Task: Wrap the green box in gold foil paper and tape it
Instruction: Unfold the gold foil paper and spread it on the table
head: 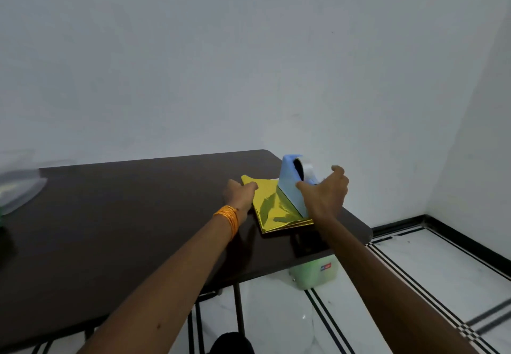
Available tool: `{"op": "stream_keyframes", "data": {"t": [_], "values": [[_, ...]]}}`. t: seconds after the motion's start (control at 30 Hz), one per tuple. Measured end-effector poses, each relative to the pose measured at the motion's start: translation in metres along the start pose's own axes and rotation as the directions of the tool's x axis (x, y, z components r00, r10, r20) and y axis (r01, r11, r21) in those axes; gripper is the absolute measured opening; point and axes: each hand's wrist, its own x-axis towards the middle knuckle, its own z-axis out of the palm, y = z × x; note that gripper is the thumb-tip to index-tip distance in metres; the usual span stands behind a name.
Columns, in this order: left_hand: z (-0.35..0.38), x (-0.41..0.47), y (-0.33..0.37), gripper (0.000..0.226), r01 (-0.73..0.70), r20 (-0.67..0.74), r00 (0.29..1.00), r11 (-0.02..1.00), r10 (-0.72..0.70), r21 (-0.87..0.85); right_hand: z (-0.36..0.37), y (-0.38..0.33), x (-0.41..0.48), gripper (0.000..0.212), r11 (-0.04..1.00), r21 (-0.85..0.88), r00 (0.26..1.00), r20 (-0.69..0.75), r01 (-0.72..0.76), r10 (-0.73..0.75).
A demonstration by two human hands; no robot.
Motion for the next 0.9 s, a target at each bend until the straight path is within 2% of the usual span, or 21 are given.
{"op": "stream_keyframes", "data": {"t": [0.1, 0.17, 0.27, 0.4, 0.57, 0.7, 0.9], "values": [[0.010, 0.002, 0.008, 0.048, 0.096, 0.020, 0.995, 0.993, -0.095, -0.068, 0.001, 0.012, 0.005, 0.085, 0.991, 0.070, 0.989, 0.112, -0.110, 0.102], [0.015, 0.003, 0.007, 0.047, 0.111, 0.015, 0.994, 0.993, -0.110, -0.031, 0.004, 0.016, 0.006, 0.074, 0.994, 0.031, 0.985, 0.139, -0.105, 0.100], [0.021, 0.000, 0.001, 0.044, 0.107, 0.013, 0.994, 0.991, -0.108, 0.078, 0.005, 0.017, 0.006, 0.061, 0.997, 0.001, 0.990, 0.117, -0.083, 0.083], [0.022, -0.008, 0.001, 0.029, 0.024, -0.078, 0.997, 0.971, -0.006, 0.239, 0.005, 0.014, 0.002, 0.042, 0.997, 0.020, 0.996, 0.048, -0.077, 0.076], [-0.024, -0.013, 0.014, 0.007, -0.032, -0.145, 0.986, 0.950, 0.081, 0.312, 0.010, 0.005, -0.002, 0.051, 0.998, 0.025, 0.996, 0.063, -0.065, 0.063], [-0.088, -0.006, 0.012, 0.009, -0.040, -0.185, 0.977, 0.942, 0.107, 0.333, 0.020, -0.008, -0.012, 0.048, 0.996, 0.054, 0.991, 0.120, -0.071, 0.064], [-0.157, -0.008, 0.000, 0.008, -0.041, -0.208, 0.966, 0.886, 0.153, 0.462, 0.042, -0.022, -0.035, 0.059, 0.989, 0.126, 0.988, 0.143, -0.083, 0.064]]}}
